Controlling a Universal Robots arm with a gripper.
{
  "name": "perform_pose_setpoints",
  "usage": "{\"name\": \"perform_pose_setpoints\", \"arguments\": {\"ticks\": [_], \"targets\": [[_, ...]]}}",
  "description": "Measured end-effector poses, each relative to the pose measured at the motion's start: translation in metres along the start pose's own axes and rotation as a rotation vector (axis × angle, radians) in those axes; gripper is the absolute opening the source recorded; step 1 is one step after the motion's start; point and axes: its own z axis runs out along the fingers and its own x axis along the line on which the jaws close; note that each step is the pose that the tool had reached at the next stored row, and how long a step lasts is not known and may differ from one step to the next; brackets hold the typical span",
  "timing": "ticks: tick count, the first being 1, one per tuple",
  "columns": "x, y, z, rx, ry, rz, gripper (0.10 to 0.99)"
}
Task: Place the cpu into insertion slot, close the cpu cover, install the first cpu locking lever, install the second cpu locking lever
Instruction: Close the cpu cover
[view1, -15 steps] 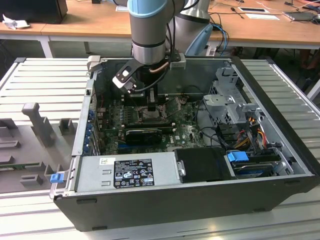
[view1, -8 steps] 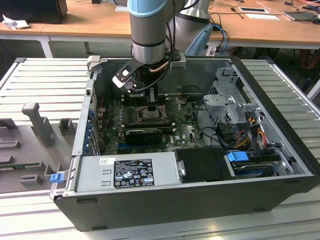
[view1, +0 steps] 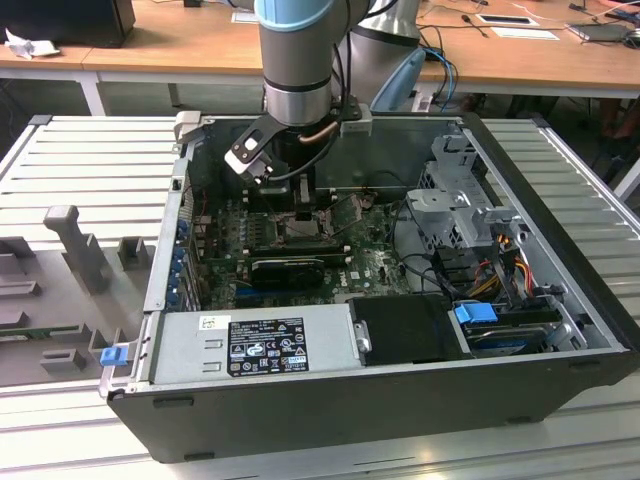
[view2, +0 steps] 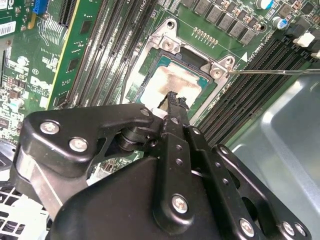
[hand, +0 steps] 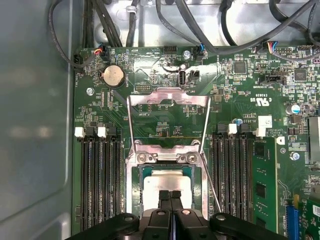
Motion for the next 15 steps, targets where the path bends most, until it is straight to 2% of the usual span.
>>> {"name": "perform_pose_setpoints", "arguments": {"ticks": [15], "targets": [[-0.0008, 0.0095, 0.0007, 0.001, 0.0003, 0.000, 0.106]]}}
